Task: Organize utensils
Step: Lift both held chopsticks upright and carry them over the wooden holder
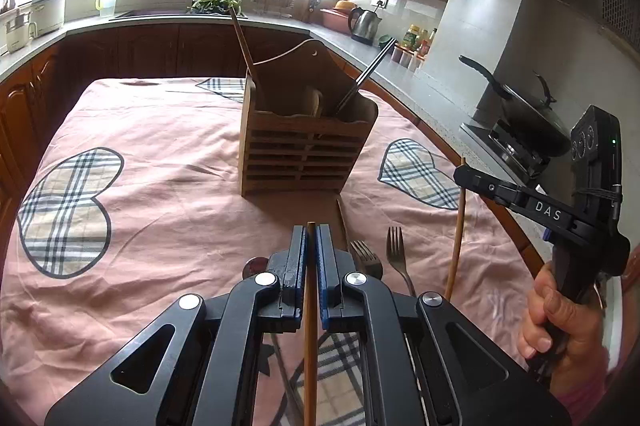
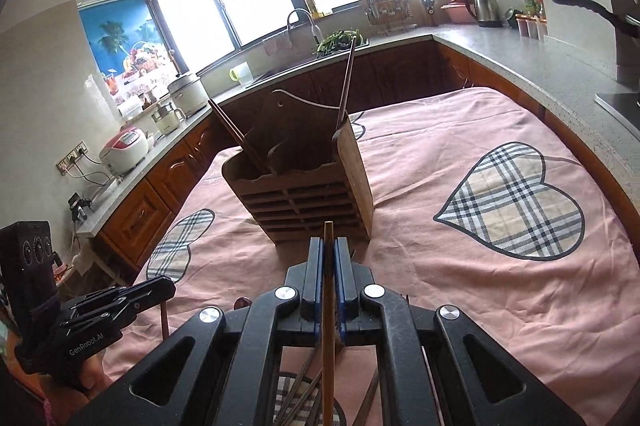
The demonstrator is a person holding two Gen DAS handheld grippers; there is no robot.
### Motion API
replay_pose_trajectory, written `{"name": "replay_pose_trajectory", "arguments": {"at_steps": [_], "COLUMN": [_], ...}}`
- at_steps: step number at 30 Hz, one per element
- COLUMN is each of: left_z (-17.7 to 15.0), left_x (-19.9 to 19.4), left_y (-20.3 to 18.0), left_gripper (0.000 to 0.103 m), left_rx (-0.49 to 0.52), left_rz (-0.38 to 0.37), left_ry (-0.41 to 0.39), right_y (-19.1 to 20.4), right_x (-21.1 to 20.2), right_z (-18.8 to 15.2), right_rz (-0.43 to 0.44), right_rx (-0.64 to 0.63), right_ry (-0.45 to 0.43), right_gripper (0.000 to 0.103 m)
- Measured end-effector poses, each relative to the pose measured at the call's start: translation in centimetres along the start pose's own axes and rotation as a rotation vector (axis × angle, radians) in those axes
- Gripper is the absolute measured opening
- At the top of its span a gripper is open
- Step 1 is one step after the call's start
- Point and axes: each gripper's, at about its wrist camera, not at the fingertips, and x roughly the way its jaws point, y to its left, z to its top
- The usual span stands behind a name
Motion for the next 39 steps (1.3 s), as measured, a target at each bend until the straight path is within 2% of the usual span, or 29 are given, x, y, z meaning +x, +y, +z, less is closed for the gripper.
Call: {"name": "replay_pose_trajectory", "arguments": {"at_steps": [13,26,39], "left_z": [-0.2,0.4,1.4], "left_x": [-3.1,-7.0,-9.4], "left_y": [0.7,1.7,2.6], "left_gripper": [0.004,0.004,0.004], "left_rx": [-0.051,-0.11,-0.163], "left_rz": [0.024,0.051,0.042], "left_ry": [-0.073,-0.193,-0.285], "right_y": [0.7,1.4,1.6], "right_x": [-3.1,-7.5,-8.5], "right_z": [-0.2,0.5,1.2], "right_rz": [0.002,-0.014,-0.004], "right_rx": [-0.006,-0.012,-0.005], "right_ry": [-0.052,-0.178,-0.222], "right_gripper": [0.005,0.005,0.005]}}
